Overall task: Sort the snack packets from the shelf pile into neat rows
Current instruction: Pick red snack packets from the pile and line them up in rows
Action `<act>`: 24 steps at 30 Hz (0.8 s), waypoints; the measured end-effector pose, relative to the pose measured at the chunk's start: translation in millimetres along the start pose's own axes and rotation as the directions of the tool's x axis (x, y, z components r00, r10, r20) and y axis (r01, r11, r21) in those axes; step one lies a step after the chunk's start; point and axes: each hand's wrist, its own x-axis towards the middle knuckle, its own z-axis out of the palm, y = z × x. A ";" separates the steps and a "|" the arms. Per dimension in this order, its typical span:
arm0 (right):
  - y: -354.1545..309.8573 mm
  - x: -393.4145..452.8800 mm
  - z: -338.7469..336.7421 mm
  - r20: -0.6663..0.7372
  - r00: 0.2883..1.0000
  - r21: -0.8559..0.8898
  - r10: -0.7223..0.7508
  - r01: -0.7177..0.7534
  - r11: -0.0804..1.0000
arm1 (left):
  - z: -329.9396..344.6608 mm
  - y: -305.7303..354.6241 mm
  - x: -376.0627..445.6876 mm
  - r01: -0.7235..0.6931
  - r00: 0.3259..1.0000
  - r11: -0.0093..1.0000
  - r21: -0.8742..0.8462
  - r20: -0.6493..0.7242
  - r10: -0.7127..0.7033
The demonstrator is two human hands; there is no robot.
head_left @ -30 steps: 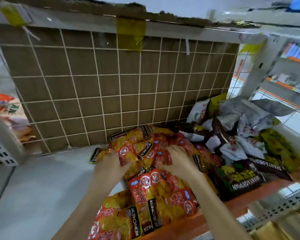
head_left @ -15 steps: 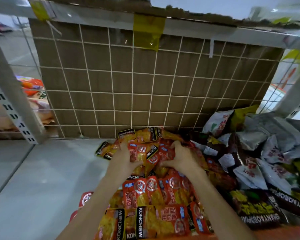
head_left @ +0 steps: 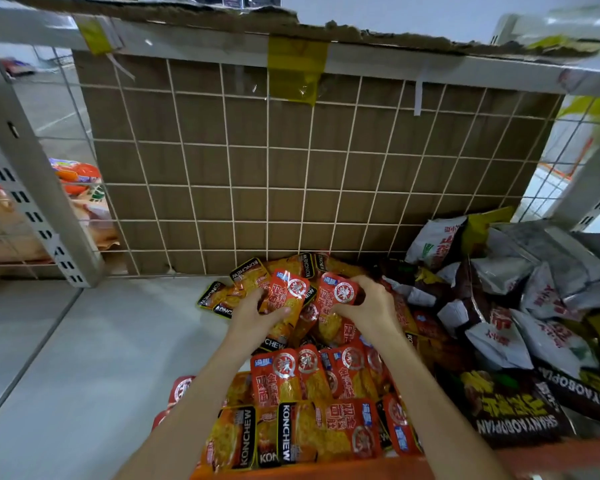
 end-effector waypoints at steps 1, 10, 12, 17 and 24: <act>-0.2 0.0 -0.1 0.023 1.000 -0.010 0.005 -0.005 1.000 | 0.3 -2.1 0.9 0.010 1.000 1.000 -0.011 0.005 -0.010; 3.2 -8.1 8.6 0.104 0.994 0.058 -0.039 0.033 0.998 | -5.0 -6.4 0.6 0.090 0.994 0.981 -0.172 0.072 -0.078; -0.5 -7.8 6.6 0.002 1.000 0.076 -0.031 0.031 0.997 | -8.1 -4.2 0.7 0.113 0.991 0.971 -0.209 0.091 -0.096; -9.5 -7.7 -6.1 -0.162 0.986 0.178 -0.043 0.073 0.981 | -16.9 0.8 3.3 0.102 0.992 0.945 -0.311 0.102 -0.074; -20.0 -33.1 -15.6 -0.125 0.991 0.611 0.037 0.048 0.790 | -28.9 9.8 -14.1 0.080 0.995 0.899 -0.431 0.086 -0.047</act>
